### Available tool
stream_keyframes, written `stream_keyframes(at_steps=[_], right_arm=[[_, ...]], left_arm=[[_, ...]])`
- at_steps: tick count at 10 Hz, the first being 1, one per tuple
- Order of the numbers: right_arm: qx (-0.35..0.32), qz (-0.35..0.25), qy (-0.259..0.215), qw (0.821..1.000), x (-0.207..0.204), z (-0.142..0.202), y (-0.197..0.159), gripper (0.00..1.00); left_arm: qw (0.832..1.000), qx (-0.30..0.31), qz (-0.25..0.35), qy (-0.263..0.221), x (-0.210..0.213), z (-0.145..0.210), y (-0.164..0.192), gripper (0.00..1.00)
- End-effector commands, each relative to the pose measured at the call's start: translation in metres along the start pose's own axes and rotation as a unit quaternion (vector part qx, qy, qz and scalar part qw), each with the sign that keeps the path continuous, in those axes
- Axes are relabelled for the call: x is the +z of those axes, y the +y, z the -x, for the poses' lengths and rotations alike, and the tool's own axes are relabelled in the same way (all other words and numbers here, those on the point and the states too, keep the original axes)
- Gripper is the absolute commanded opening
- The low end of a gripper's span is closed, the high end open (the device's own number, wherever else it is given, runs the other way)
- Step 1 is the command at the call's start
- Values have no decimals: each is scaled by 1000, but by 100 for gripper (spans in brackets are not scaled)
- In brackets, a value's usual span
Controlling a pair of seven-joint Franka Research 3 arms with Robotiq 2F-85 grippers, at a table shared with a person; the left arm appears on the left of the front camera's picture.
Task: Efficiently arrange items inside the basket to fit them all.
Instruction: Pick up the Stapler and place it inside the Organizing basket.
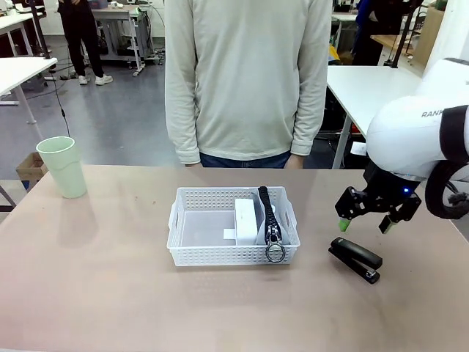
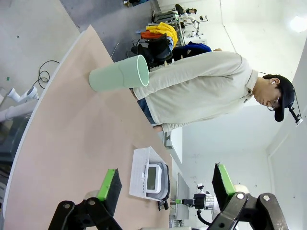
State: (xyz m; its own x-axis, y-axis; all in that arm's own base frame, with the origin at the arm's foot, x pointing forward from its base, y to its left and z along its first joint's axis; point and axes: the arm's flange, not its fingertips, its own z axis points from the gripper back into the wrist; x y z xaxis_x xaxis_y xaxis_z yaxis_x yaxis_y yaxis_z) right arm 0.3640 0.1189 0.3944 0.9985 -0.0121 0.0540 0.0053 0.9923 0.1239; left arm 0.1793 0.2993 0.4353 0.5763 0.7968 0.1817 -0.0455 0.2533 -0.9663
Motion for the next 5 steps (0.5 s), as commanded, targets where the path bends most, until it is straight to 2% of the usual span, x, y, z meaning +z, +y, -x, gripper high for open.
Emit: stream_keyframes(at_steps=[1,4,5], right_arm=[[-17,6,6,1000,-7,7,-7,100],[-32,1,59,998,-41,3,-20,100],[-34,-1,63,997,-49,1,-21,100]], left_arm=[[1000,2,9,-3,1,0,-1,100],[1000,2,9,-3,1,0,-1,100],[1000,2,9,-3,1,0,-1,100]])
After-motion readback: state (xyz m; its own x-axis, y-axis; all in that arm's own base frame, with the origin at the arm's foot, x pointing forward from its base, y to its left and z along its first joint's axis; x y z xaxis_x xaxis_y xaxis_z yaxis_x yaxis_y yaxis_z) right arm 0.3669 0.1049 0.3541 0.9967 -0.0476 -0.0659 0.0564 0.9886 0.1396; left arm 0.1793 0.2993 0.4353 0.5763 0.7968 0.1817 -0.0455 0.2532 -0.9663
